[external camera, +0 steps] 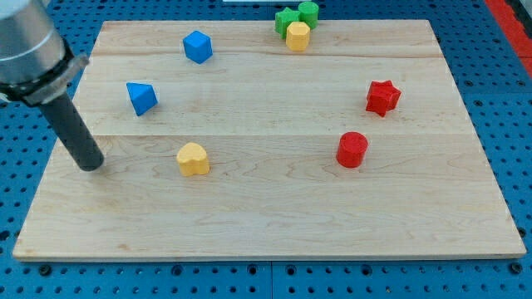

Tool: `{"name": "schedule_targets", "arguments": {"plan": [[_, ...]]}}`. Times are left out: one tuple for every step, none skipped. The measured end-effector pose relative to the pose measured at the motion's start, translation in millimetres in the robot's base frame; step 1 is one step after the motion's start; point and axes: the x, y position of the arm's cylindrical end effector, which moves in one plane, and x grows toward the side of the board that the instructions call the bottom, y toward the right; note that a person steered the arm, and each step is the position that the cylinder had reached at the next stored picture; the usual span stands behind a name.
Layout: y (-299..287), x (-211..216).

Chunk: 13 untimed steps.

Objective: Slide the yellow heart up and a bit right

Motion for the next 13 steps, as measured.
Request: {"name": "schedule_targets", "arguments": {"plan": [[41,22],[77,29],[104,29],[128,29],[132,13],[128,5],[121,5],[109,5],[100,5],[98,5],[98,5],[98,4],[98,3]]}}
